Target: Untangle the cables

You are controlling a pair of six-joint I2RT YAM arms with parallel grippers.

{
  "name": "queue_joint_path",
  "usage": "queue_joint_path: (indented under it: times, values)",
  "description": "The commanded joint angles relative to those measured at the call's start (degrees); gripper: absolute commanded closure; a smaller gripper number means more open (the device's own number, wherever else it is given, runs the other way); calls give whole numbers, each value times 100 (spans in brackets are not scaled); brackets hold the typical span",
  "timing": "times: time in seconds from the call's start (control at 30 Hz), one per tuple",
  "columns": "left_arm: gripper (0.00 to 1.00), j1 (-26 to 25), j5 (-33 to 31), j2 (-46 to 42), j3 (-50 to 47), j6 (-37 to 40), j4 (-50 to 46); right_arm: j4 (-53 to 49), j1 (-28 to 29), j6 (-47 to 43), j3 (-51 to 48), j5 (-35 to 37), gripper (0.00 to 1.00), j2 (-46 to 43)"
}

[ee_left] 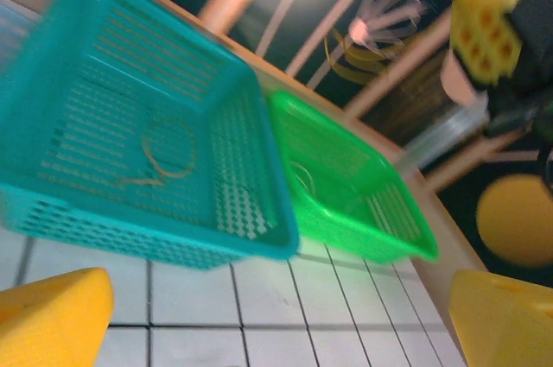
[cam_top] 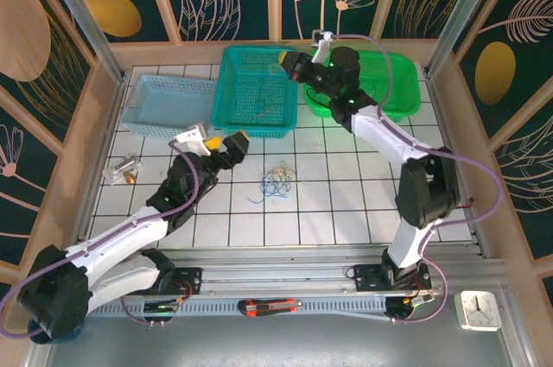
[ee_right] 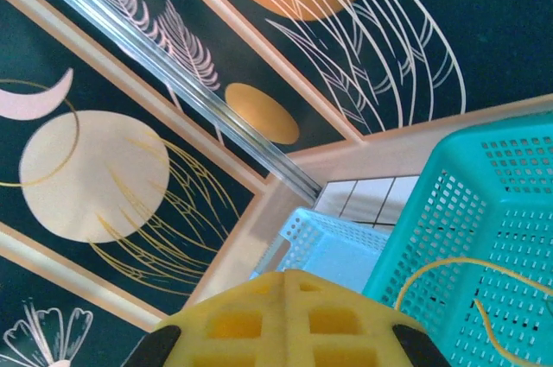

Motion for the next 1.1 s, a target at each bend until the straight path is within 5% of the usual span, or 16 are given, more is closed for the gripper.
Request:
queue_joint_path:
  times: [0.0,0.2,0.3,0.43,1.07]
  values:
    - [1,100,-187,-70,29,-415,-463,344,-8,31,529,-125,100,663]
    - [1,106,-71,-15,52,-396,-446,-68,-5,-5,2042,-223,96,2149]
    - [1,103,-35,0,57,-375,-433,-683,4,-66,3157,-370,63,2874]
    - [1,105,-28,10,69,-328,-474,-1079,20,-153,3717,-460,51,3050]
    - [1,107,483,308,-142,-301,-315,55,-5,-450,-1150,-217,52,-734]
